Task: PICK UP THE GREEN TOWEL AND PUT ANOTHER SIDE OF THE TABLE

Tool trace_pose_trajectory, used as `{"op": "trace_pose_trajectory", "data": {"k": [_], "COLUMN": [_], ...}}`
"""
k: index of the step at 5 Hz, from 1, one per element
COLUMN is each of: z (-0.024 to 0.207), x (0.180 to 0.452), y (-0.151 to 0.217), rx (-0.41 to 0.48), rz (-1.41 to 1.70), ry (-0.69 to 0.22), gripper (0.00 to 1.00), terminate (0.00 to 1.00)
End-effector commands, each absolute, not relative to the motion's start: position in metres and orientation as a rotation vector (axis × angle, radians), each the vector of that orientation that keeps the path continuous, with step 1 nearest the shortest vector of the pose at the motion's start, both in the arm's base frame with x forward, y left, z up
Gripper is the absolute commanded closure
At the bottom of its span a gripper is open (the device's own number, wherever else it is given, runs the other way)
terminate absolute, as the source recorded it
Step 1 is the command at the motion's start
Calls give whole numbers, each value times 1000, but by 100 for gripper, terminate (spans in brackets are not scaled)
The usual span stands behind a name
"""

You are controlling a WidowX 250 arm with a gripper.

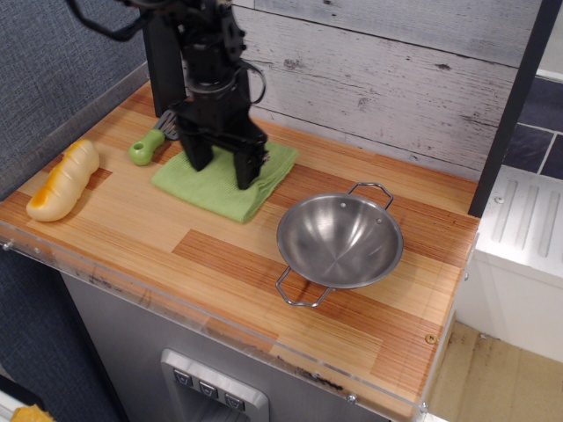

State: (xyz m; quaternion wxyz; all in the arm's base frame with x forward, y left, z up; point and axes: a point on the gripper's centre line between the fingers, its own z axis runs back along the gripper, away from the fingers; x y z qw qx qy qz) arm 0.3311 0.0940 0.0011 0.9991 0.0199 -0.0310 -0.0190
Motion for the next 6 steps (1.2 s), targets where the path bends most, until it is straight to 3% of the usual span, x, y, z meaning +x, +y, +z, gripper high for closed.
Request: {"op": "trace_pose_trajectory", "data": {"k": [1, 3, 5, 6], "z": [-11, -11, 1, 11], "x": [267, 234, 228, 239], "y": [108, 111, 111, 110], "rx": [28, 12, 3, -28], "rz": [-27, -27, -33, -20], "ry": [18, 37, 26, -2], "gripper": [0, 0, 0, 0], "terminate": [0, 0, 0, 0]}}
